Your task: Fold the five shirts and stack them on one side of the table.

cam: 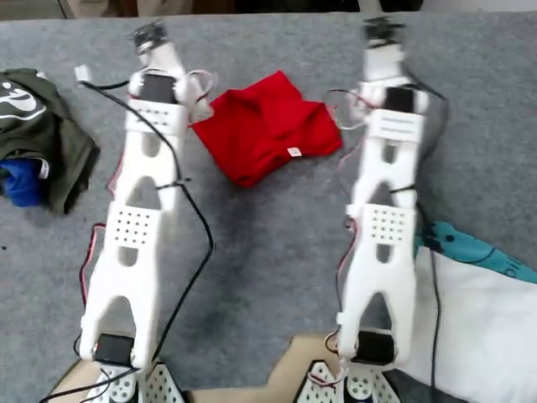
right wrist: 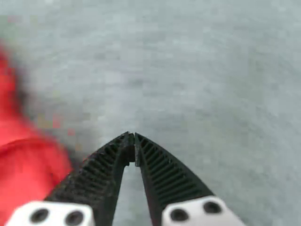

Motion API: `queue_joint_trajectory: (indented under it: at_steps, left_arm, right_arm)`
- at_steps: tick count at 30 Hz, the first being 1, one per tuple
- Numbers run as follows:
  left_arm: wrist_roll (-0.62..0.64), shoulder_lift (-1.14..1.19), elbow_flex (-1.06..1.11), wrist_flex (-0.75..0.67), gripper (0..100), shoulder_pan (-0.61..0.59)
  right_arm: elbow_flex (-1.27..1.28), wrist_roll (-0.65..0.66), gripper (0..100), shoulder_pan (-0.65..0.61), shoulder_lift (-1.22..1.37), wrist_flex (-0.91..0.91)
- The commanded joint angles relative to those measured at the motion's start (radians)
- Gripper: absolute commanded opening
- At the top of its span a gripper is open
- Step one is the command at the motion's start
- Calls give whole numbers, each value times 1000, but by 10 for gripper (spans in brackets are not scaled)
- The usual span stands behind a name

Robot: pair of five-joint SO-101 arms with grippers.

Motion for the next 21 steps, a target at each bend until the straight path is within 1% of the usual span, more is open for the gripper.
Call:
queue_joint_trajectory:
  at_steps: [1, 3, 6, 9, 11, 17, 21]
  left_arm:
    - [0, -31, 14, 58, 18, -124]
    - [-2, -4, 38, 55, 18, -195]
    - [2, 51, -3, 52, 18, -295]
    - [2, 128, -51, 14, 18, -361]
    - [5, 163, -46, -44, 18, -376]
    - [5, 151, -46, -49, 18, -367]
    - [5, 151, -46, -75, 18, -364]
  right_arm:
    - [-47, 161, 16, -140, -74, 129]
    - [-38, 192, 59, -203, -113, 209]
    - [-36, 195, 125, -278, -160, 281]
    - [-36, 196, 134, -341, -197, 331]
    - [-33, 203, 134, -371, -206, 354]
    - [-31, 199, 135, -381, -269, 437]
    - [5, 195, 135, -378, -354, 442]
